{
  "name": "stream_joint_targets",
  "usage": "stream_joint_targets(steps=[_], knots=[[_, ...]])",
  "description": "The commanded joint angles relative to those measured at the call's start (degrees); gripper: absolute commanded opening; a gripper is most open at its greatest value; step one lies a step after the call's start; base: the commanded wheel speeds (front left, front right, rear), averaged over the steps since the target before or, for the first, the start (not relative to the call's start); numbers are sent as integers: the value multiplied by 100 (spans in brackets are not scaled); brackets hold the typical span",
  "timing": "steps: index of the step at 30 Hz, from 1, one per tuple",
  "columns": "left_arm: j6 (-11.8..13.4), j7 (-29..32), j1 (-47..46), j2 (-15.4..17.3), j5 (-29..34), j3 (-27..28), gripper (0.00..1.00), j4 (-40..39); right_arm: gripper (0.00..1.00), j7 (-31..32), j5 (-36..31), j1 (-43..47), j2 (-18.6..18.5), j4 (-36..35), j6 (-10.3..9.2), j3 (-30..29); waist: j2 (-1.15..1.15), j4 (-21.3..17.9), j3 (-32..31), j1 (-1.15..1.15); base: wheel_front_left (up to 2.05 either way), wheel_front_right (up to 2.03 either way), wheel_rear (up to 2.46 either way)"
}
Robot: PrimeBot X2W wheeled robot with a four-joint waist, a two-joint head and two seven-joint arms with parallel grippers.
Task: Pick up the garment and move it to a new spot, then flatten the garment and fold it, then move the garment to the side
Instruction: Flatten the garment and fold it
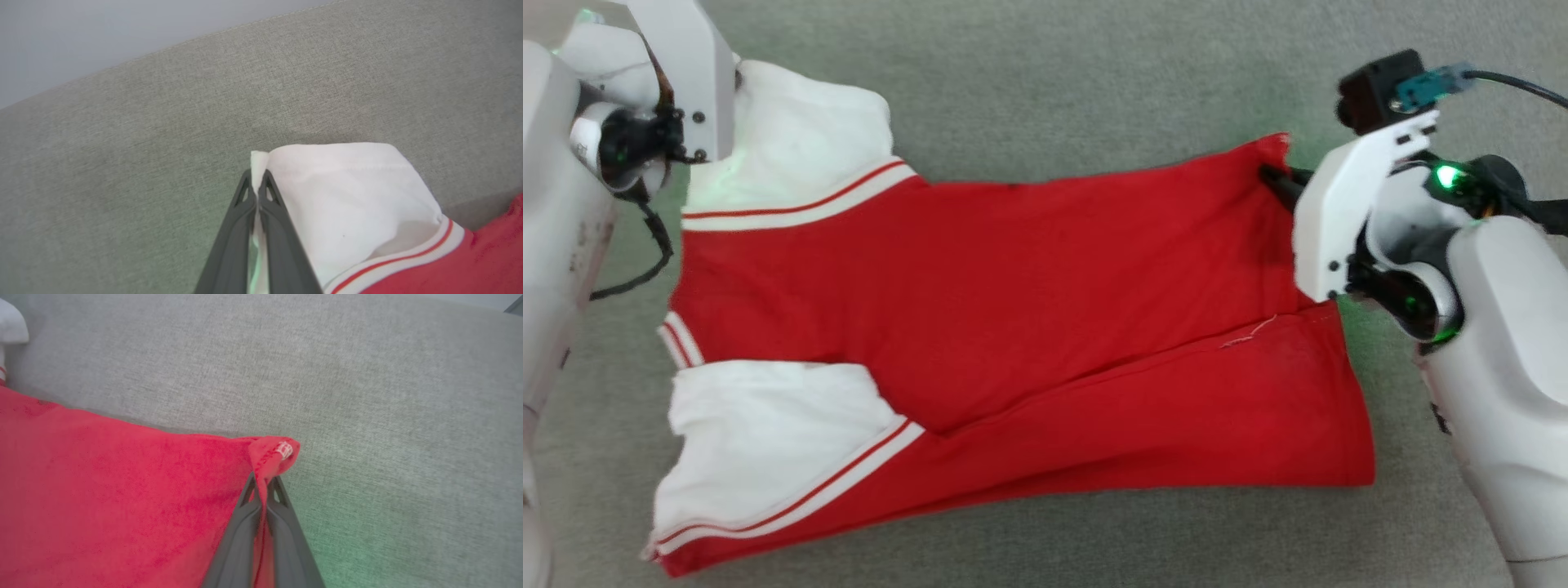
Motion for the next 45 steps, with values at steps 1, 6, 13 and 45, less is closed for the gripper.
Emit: stream_joint_targets(steps=[1, 6, 13, 45], knots=[[-9, -27, 69, 22, -51, -4, 0, -31, 0, -29, 6, 65, -29, -32, -9, -34, 0, 208, -214, 0, 0, 0, 0], [-10, -66, 224, 199, -186, -130, 0, -443, 0, -56, 79, 356, -268, -323, -9, -126, 0, 472, -506, 0, 0, 0, 0], [-10, -20, 570, 575, -480, -214, 0, -1198, 0, 41, 171, 926, -591, -844, -9, -327, 0, 749, -840, 0, 0, 0, 0], [1770, 215, 3927, 1803, -1386, -661, 40, -4615, 100, 784, 174, 3399, -483, -1879, -9, -1046, 0, 809, -1519, 0, 0, 0, 0]])
